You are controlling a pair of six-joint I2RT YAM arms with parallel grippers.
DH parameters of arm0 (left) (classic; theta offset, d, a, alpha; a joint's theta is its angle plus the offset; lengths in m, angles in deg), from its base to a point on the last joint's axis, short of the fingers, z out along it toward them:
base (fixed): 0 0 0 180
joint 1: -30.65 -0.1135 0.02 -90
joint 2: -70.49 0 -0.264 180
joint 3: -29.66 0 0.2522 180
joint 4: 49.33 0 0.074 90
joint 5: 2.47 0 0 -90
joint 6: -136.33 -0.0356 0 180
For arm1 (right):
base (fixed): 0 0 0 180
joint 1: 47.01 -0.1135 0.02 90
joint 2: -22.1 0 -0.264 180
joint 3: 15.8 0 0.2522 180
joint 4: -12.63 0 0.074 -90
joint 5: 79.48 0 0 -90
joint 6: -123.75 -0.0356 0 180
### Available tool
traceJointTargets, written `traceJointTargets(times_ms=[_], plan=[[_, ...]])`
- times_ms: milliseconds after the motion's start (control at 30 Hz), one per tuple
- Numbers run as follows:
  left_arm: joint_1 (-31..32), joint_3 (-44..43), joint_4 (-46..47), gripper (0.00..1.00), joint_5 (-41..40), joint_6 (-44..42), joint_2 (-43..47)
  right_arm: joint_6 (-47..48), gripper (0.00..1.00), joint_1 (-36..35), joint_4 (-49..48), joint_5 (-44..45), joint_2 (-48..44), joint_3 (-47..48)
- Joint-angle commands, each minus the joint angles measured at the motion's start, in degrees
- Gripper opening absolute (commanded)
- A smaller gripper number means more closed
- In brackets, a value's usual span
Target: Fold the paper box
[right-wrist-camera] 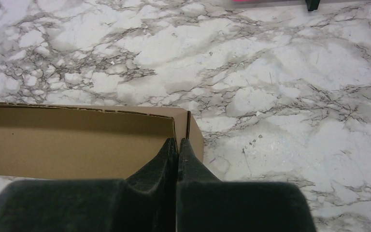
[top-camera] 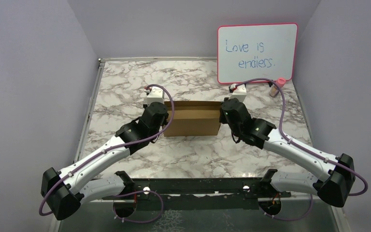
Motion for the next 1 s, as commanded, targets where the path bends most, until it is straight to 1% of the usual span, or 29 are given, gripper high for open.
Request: traceJointTargets(times_ms=[0, 267, 400, 633, 800, 967], plan=[[1.7, 4.0, 0.8, 0.0, 10.0, 3.3, -0.9, -2.7, 0.02, -1.2, 2.0, -7.7, 1.8, -3.2], [1.7, 4.6, -3.2, 0.0, 5.0, 0.9, 1.7, -2.6, 0.02, -1.2, 1.3, -7.0, 1.3, -4.2], [1.7, 3.3, -5.9, 0.0, 1.7, -0.6, 2.3, -2.4, 0.02, -1.2, 1.5, -6.5, 1.2, -4.1], [1.8, 1.3, -8.1, 0.0, -1.7, -3.5, 2.4, -2.4, 0.02, -1.2, 1.5, -6.3, 1.2, -4.1], [1.7, -0.8, -7.7, 0.0, -0.2, -3.0, 2.5, -2.3, 0.02, -1.2, 1.4, -6.2, 1.5, -4.0], [1.7, 0.8, -6.3, 0.0, 2.7, -0.1, 0.5, -2.4, 0.02, -1.1, 1.0, -6.8, 1.8, -3.9]])
